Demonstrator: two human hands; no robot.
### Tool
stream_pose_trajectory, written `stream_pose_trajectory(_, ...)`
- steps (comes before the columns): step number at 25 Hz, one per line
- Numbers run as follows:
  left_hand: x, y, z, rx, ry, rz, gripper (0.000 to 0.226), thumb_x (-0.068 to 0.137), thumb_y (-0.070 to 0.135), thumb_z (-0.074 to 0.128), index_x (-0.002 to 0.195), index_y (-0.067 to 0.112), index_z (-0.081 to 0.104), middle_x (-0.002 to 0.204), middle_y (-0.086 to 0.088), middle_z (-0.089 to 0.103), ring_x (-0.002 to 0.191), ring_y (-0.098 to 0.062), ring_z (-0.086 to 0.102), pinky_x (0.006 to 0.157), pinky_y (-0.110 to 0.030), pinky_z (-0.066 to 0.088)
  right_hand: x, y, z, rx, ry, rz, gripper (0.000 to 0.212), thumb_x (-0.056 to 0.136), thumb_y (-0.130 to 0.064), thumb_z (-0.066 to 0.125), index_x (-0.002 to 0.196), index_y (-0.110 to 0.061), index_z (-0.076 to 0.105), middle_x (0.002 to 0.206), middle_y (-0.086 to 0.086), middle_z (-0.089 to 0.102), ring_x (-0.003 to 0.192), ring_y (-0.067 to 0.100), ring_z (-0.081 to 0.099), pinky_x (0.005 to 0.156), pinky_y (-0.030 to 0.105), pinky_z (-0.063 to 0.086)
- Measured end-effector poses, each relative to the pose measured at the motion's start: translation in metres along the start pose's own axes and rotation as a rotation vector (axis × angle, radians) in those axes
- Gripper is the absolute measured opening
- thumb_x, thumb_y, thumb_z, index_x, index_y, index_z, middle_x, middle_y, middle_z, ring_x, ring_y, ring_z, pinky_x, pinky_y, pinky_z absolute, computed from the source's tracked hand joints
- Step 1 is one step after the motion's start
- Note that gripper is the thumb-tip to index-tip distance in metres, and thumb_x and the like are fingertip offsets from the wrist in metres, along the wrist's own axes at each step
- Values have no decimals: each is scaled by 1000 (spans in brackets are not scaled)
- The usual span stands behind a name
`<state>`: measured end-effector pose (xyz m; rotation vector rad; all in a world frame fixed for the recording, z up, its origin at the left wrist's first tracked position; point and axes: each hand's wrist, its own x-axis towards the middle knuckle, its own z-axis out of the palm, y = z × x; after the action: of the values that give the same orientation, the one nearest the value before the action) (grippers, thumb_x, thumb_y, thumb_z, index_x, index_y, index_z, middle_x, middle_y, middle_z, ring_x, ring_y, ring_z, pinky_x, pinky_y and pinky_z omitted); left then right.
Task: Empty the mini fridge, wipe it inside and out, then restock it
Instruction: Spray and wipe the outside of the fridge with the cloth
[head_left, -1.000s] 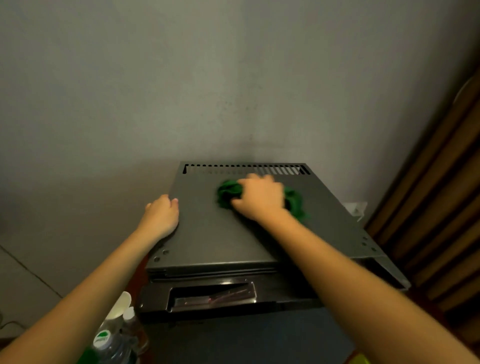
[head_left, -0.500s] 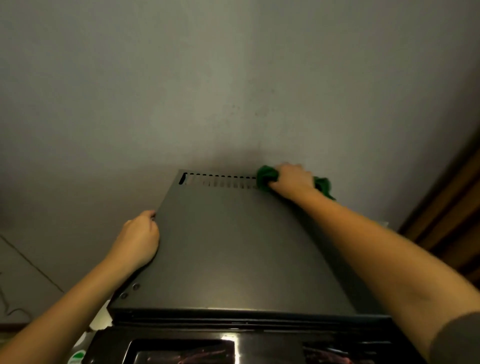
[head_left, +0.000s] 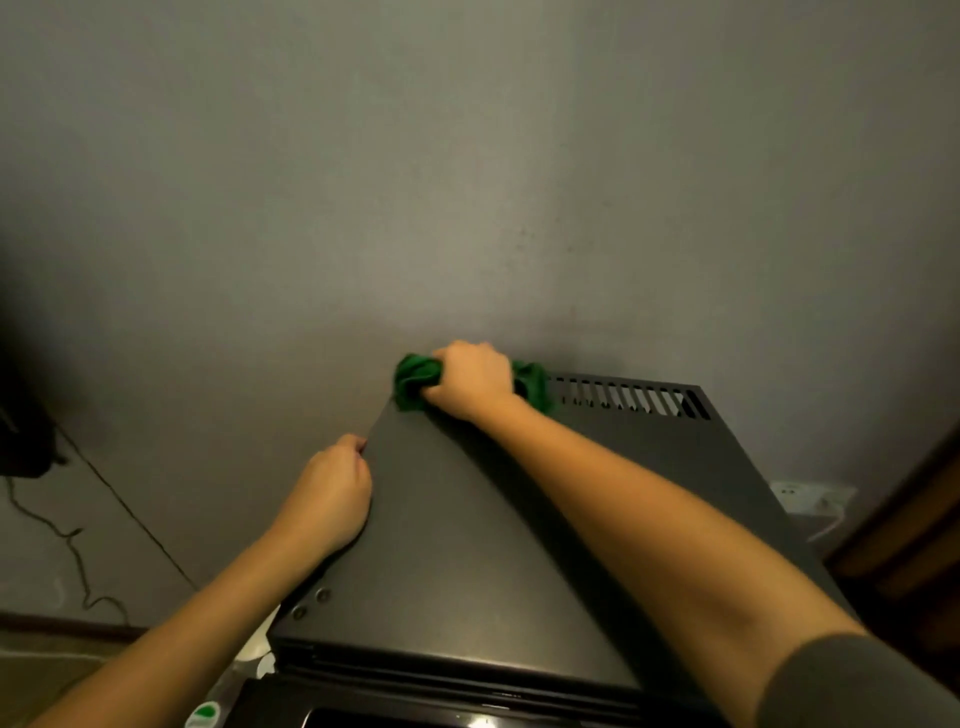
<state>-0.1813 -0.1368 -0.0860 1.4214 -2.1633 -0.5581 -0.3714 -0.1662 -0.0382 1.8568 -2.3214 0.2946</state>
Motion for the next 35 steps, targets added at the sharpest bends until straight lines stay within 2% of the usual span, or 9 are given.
stream_pose_trajectory(2,1,-1,0,10,5,3,32,100,11,31,123,4,52,119,-22,60,107,-35,55,79,-34,42,5,-45,3,-12,-30,-145,35,85,-46,60,112,-25,64,112,4,60,104,33,53,77,38,44)
stream_pose_trajectory(5,0,-2,-1,-8,-9,6,33,100,13,30,123,5,52,120,-20,60,107,-34,56,79,-33,41,3,-6,0,-26,-49,-180,37,85,-46,59,118,-29,61,116,4,59,105,33,53,80,39,46)
stream_pose_trajectory(9,1,-3,-1,-28,-31,4,33,101,13,29,122,5,52,120,-19,59,104,-33,56,75,-30,39,-40,150,-18,-76,-5,184,30,84,-47,59,103,-23,63,104,7,65,93,30,60,75,39,53)
stream_pose_trajectory(12,3,-1,-2,-9,-33,18,31,100,11,30,118,2,53,118,-21,59,103,-35,55,76,-32,40,-106,221,-39,-118,31,345,33,86,-46,58,111,-24,62,110,7,62,96,31,56,74,39,51)
stream_pose_trajectory(17,4,-4,-2,-19,-32,66,31,102,18,32,112,-2,55,115,-27,58,103,-39,54,75,-31,34,-204,169,-56,-110,67,199,41,83,-42,64,122,-28,62,128,-4,57,103,30,54,75,38,49)
stream_pose_trajectory(22,5,-3,-1,-1,-73,71,35,103,21,30,116,-4,51,117,-27,55,99,-38,52,74,-33,36,-322,76,-75,-45,122,-153,43,73,-53,55,113,-40,65,120,-18,60,82,18,51,69,34,48)
stream_pose_trajectory(27,3,-1,-2,12,-86,51,37,103,21,28,113,-6,50,115,-27,55,94,-36,52,73,-34,38,-305,-18,-56,-49,110,-311,41,75,-53,55,115,-43,61,121,-15,57,86,21,50,67,36,45)
stream_pose_trajectory(29,1,0,-3,16,-87,49,37,103,20,27,114,-6,51,116,-27,55,100,-39,53,73,-35,38,-301,-22,-55,-82,73,-347,41,77,-53,57,117,-43,59,124,-14,54,88,21,48,68,37,45)
stream_pose_trajectory(35,-2,1,-5,31,-92,32,30,101,15,31,110,-6,51,116,-27,55,100,-40,53,74,-38,40,-342,63,-89,28,-100,-355,35,87,-52,52,121,-55,51,129,-27,44,93,10,47,76,37,49)
